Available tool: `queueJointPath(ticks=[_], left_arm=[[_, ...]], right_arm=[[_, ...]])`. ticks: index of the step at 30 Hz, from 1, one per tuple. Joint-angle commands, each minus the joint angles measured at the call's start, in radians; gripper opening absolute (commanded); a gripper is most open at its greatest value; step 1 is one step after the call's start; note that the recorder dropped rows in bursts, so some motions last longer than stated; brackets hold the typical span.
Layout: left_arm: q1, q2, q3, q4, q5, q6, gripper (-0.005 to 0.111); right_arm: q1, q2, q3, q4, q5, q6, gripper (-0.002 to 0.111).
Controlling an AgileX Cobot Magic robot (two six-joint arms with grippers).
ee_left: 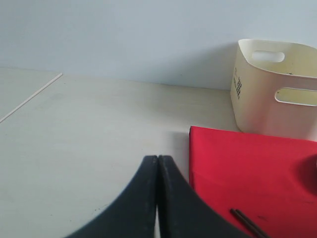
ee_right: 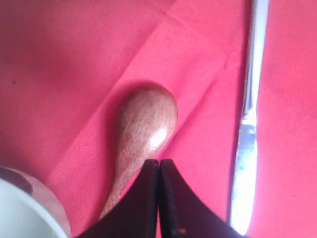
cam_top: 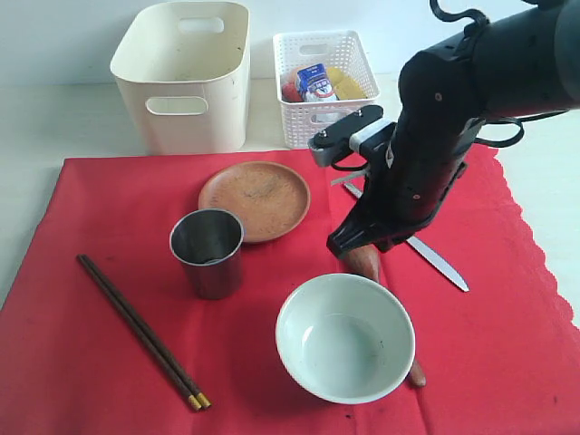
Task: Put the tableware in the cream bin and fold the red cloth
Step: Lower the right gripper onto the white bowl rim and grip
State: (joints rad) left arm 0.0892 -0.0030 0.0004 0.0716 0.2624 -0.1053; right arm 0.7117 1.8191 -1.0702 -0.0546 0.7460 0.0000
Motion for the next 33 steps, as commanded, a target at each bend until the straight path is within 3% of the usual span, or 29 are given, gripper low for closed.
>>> queueJointPath(ticks=[1,4,8,15,19,28,30,33], left_arm=[[0.004,0.003,0.000,-0.003,-0.004,-0.002,0.002],[0.004,0.003,0.000,-0.003,-0.004,-0.002,0.002],[0.004,0.003,0.000,-0.003,-0.004,-0.002,0.002],[0.004,0.003,0.000,-0.003,-0.004,-0.002,0.002],[0.004,0.003,0.000,-0.003,-0.004,-0.002,0.002],[0.004,0.003,0.000,-0.003,-0.004,-0.002,0.002],[0.004,0.003,0.000,-0.003,-0.004,-0.002,0.002],[0.004,0.003,0.000,-0.003,-0.004,-0.002,0.002]], right_arm=[[0.003,-0.038,-0.004,-0.009,0.026,0.036,0.000],[0.010,-0.098,-0.004,-0.010,0.121,0.087,0.002],[0.009,-0.176,0.004,-0.022,0.213,0.139,0.016],[0.070,-0.192,0.073,0.055,0.146,0.085,0.047],[0.103,-0.157,0.089,0.055,0.107,0.066,0.057],[0.103,-0.010,0.099,0.060,0.056,-0.024,0.058],[0.103,0.002,0.099,0.063,0.060,-0.026,0.052],[0.103,-0.002,0.099,0.066,0.070,-0.035,0.032]])
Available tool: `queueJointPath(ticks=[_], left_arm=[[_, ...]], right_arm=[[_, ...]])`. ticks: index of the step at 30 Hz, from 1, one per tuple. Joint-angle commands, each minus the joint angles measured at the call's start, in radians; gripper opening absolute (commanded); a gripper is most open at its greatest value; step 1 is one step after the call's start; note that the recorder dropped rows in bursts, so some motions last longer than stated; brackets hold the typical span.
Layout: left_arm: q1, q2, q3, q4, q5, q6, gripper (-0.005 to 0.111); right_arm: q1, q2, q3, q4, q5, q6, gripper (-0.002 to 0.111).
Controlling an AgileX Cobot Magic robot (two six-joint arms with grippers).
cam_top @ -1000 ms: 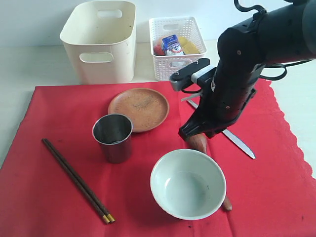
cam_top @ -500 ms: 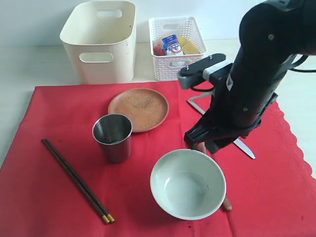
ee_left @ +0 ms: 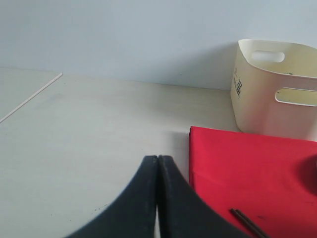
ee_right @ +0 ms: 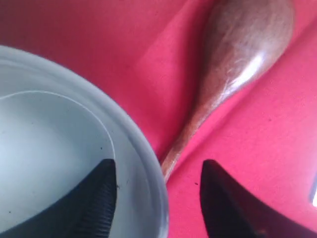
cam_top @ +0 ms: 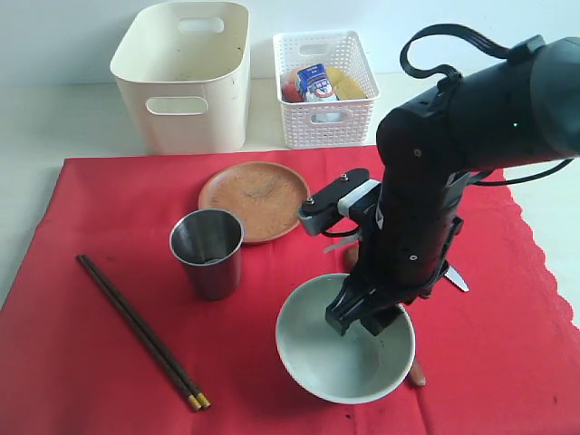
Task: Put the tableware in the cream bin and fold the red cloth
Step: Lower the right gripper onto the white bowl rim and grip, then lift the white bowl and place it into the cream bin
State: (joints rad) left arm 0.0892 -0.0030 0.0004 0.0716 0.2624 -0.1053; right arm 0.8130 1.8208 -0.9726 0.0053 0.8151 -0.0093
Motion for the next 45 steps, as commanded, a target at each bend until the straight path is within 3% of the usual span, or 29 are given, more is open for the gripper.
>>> queueJointPath(ticks=[1,5,17,28,35,45], left_arm=[[0.004,0.003,0.000,-0.003,-0.004,-0.002,0.002],[0.004,0.003,0.000,-0.003,-0.004,-0.002,0.002],[0.004,0.003,0.000,-0.003,-0.004,-0.002,0.002],[0.004,0.003,0.000,-0.003,-0.004,-0.002,0.002],[0.004,0.003,0.000,-0.003,-0.004,-0.002,0.002],[0.004,0.003,0.000,-0.003,-0.004,-0.002,0.002]], right_arm=[[0.002,-0.009,0.002,0.006,0.001,-0.026,0.024],[0.002,-0.035,0.000,0.011,0.025,-0.026,0.001],[0.002,-0.160,-0.029,0.017,0.112,-0.041,0.000],[-0.002,-0.210,-0.223,0.010,0.194,-0.044,0.000],[-0.002,-0.190,-0.355,0.021,-0.023,-0.044,0.000],[-0.007,0.036,-0.524,0.042,-0.556,-0.044,0.000]])
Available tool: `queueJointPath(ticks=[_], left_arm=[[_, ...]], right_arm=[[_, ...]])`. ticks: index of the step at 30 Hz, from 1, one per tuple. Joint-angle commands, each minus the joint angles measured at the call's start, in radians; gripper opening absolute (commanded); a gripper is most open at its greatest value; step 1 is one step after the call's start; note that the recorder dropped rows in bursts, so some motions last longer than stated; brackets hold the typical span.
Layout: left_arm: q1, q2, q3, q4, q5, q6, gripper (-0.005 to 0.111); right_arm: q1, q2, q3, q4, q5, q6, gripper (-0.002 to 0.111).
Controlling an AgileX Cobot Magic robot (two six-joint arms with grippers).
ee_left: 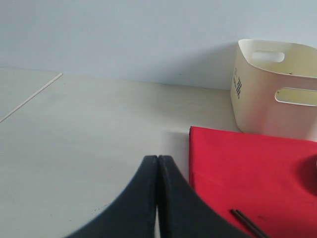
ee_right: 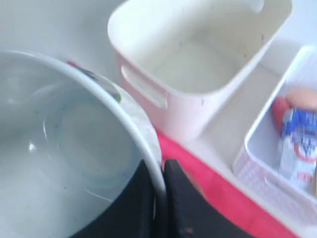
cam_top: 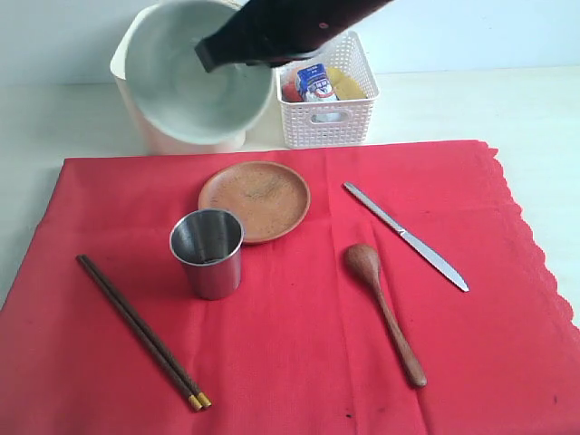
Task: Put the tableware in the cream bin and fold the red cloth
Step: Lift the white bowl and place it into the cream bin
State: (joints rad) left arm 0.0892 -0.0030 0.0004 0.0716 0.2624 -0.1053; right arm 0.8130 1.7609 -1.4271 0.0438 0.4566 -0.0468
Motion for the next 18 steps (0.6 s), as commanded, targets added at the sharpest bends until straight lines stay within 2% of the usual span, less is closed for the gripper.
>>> queueJointPath(ticks=[1,10,18], left_arm=[[0.004,0.003,0.000,-0.003,-0.004,-0.002,0.002],[0.004,0.003,0.000,-0.003,-0.004,-0.002,0.002],[0.004,0.003,0.000,-0.003,-0.004,-0.002,0.002]], right_arm=[[-0.014,0.130,-0.099,0.004,-0.232,-0.006,0.000],[-0.073,0.408,-0.370,0.010,-0.423,0.218,0.000],[-0.083,0.608,-0.535,0.010,-0.477,0.257,0.000]])
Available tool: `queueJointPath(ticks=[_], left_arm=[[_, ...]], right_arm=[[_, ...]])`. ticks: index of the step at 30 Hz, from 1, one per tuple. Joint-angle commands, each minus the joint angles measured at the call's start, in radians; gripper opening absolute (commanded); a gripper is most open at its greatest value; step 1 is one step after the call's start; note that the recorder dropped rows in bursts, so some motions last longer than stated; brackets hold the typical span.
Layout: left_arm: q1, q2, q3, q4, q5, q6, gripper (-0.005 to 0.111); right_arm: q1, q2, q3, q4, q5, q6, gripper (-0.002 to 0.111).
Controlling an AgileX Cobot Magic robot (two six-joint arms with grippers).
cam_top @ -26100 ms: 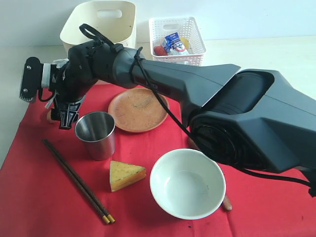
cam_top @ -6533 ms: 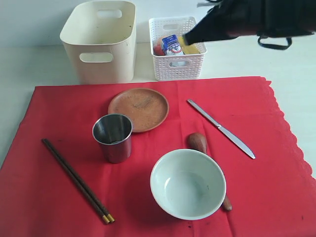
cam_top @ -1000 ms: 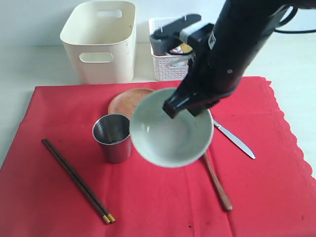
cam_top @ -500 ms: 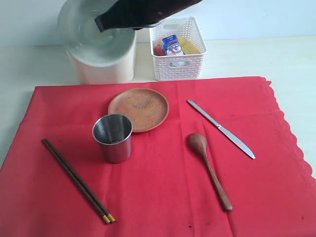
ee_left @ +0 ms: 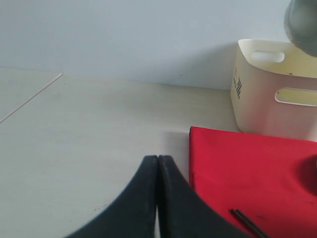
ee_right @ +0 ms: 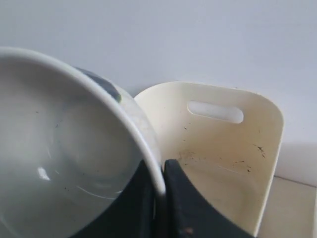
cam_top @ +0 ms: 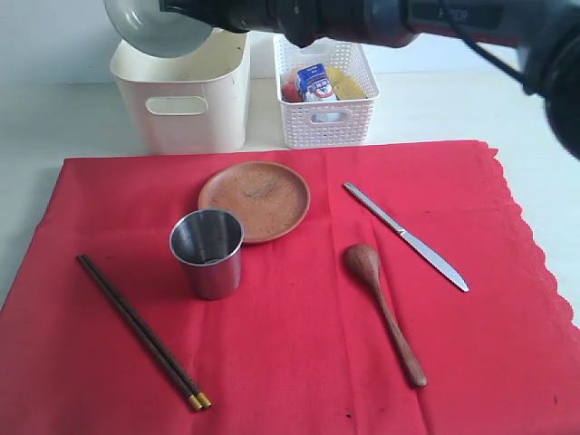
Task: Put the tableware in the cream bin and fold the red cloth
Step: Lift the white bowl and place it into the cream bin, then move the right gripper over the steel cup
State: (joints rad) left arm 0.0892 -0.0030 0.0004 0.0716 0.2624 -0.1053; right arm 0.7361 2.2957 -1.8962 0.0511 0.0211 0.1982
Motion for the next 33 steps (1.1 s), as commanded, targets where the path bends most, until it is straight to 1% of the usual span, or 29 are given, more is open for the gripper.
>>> queueJointPath(ticks=[1,3,4,6,9,10,11,13,16,18,22,26,30,33], left_arm=[[0.004,0.003,0.000,-0.003,-0.004,-0.002,0.002],[0.004,0.003,0.000,-0.003,-0.004,-0.002,0.002],[0.004,0.003,0.000,-0.003,-0.004,-0.002,0.002],[0.004,0.003,0.000,-0.003,-0.004,-0.002,0.002],[0.004,0.003,0.000,-0.003,-0.004,-0.002,0.002],[0.004,0.003,0.000,-0.003,-0.004,-0.002,0.002],[0.004,0.003,0.000,-0.003,-0.004,-0.002,0.002],[0.004,0.003,0.000,-0.003,-0.004,-0.002,0.002],[0.004,0.003,0.000,-0.003,-0.004,-0.002,0.002],[0.004,0.003,0.000,-0.003,-0.004,-0.002,0.002],[0.004,0.003,0.000,-0.003,-0.004,-0.002,0.002],[0.004,0.003,0.000,-0.003,-0.004,-0.002,0.002],[0.004,0.003,0.000,-0.003,-0.004,-0.002,0.002],[0.004,0.003,0.000,-0.003,-0.004,-0.002,0.002]], right_arm=[[-0.006,0.097,-0.084,0.002,-0.042,0.012,0.000],[-0.006,0.134,-0.112,0.002,-0.038,0.012,0.001],[-0.006,0.148,-0.124,0.002,-0.027,0.012,0.004],[-0.006,0.166,-0.137,0.002,-0.016,0.012,0.012],[-0.008,0.174,-0.135,-0.002,-0.021,0.005,0.028],[-0.008,0.176,-0.135,-0.002,-0.016,0.005,0.035],[-0.010,0.176,-0.135,-0.002,-0.016,0.005,0.039],[-0.011,0.176,-0.135,-0.002,-0.011,0.005,0.047],[-0.011,0.172,-0.135,0.000,-0.001,0.011,0.053],[-0.011,0.162,-0.135,0.000,0.023,0.011,0.055],[-0.015,0.111,-0.135,-0.013,0.162,0.005,0.055],[-0.020,0.036,-0.135,-0.094,0.309,0.005,0.055],[-0.022,-0.058,-0.135,-0.148,0.486,0.005,0.055],[-0.022,-0.118,-0.135,-0.179,0.659,0.005,0.055]])
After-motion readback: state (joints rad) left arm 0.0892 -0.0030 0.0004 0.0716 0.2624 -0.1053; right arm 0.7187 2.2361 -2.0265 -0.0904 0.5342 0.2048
